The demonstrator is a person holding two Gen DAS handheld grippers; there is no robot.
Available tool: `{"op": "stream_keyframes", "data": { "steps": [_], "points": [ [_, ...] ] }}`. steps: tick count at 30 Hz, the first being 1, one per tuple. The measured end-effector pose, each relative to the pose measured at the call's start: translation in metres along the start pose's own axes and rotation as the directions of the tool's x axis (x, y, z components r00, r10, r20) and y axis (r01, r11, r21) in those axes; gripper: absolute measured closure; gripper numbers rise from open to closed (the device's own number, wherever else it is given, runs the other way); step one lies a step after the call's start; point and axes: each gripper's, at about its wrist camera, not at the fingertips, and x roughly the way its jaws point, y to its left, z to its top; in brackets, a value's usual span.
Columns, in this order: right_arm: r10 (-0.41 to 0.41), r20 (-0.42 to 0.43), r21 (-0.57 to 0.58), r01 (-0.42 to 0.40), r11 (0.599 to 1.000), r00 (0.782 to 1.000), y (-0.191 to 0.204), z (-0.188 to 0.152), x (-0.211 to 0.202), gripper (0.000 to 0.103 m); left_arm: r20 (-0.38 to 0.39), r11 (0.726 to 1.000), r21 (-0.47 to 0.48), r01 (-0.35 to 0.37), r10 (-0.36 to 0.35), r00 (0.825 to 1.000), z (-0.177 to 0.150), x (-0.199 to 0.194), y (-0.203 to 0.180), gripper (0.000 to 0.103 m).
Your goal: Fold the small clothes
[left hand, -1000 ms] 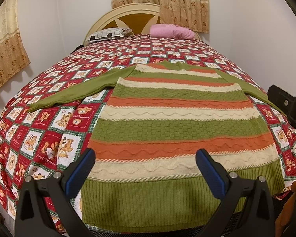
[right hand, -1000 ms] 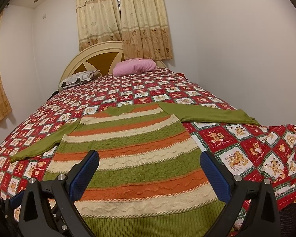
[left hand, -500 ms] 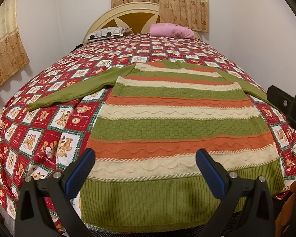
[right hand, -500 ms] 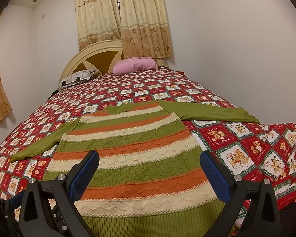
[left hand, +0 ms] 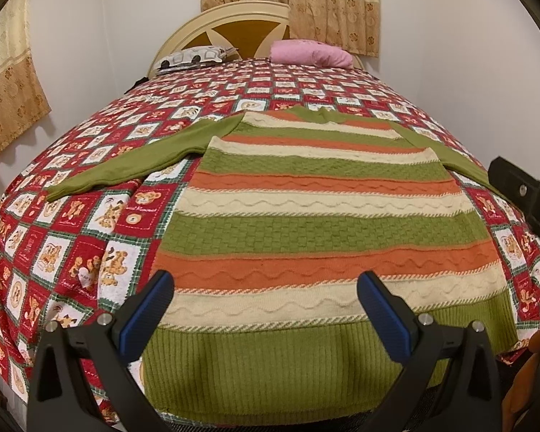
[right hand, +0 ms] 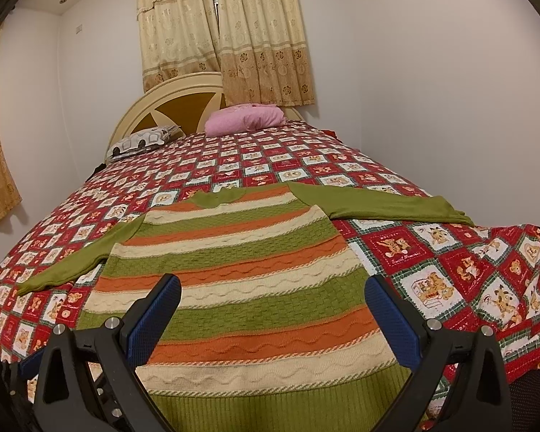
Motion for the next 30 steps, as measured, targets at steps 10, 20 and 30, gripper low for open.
{"op": "stream_keyframes", "data": {
  "steps": [10,20,30],
  "points": [
    [-0.076,-0.018,0.016,0.076,0.997,0.997,-0.028,0.001,0.035,0.001,0.002,0.999,0.037,0.007,-0.007,1.000,0.031,0.041,-0.008,0.000],
    [-0.157,-0.079,0.068,0.162,0.984,0.985,-0.107,0.033,0.088,0.001,0.022,0.996,0.074,0.049,-0.051,0.998,0.090,0.096,-0.009,0.000],
    [-0.234,-0.169,0.468,0.286,0.836,0.958,-0.289,0.063,0.112,0.023,0.100,0.997,0.043,-0.068,0.063,0.993,0.142,0.163,0.030,0.000]
  ]
}}
